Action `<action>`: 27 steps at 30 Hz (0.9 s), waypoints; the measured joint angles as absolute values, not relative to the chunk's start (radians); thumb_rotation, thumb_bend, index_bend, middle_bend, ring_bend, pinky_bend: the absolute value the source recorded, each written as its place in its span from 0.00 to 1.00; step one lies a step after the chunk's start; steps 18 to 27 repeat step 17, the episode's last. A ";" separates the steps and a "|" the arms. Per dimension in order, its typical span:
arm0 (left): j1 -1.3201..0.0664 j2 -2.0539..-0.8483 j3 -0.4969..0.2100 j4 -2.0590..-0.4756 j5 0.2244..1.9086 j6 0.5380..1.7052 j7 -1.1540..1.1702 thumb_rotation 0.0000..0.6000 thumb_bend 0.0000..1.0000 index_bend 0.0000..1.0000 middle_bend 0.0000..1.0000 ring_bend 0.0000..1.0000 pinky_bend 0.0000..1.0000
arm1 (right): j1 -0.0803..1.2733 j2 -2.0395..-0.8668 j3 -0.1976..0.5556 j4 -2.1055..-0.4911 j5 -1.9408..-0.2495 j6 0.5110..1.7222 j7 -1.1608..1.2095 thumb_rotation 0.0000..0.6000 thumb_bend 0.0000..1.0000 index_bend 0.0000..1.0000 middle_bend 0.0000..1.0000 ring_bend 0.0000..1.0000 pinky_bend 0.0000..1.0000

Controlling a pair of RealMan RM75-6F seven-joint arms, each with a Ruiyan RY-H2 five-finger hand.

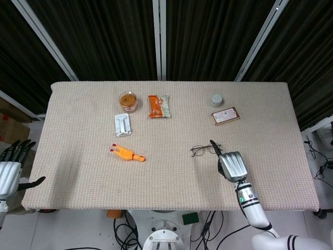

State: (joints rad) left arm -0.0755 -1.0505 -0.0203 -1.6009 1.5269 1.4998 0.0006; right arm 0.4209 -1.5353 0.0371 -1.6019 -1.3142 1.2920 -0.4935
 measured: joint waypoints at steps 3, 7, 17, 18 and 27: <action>-0.070 -1.051 -0.018 -1.601 1.534 1.511 -0.004 0.83 0.02 0.12 0.08 0.03 0.16 | 0.369 -1.454 0.016 -1.596 -1.413 1.412 -0.427 1.00 0.96 0.15 0.77 0.67 0.78; -0.058 -1.055 -0.014 -1.599 1.538 1.528 -0.003 0.84 0.02 0.12 0.08 0.03 0.16 | 0.283 -1.349 -0.005 -1.502 -1.479 1.575 -0.296 1.00 0.45 0.00 0.09 0.02 0.08; -0.041 -1.066 -0.005 -1.611 1.574 1.568 0.024 0.84 0.02 0.12 0.08 0.03 0.16 | 0.075 -1.149 0.012 -1.350 -1.353 1.642 -0.055 1.00 0.33 0.00 0.00 0.00 0.00; -0.041 -1.066 -0.005 -1.611 1.574 1.568 0.024 0.84 0.02 0.12 0.08 0.03 0.16 | 0.075 -1.149 0.012 -1.350 -1.353 1.642 -0.055 1.00 0.33 0.00 0.00 0.00 0.00; -0.041 -1.066 -0.005 -1.611 1.574 1.568 0.024 0.84 0.02 0.12 0.08 0.03 0.16 | 0.075 -1.149 0.012 -1.350 -1.353 1.642 -0.055 1.00 0.33 0.00 0.00 0.00 0.00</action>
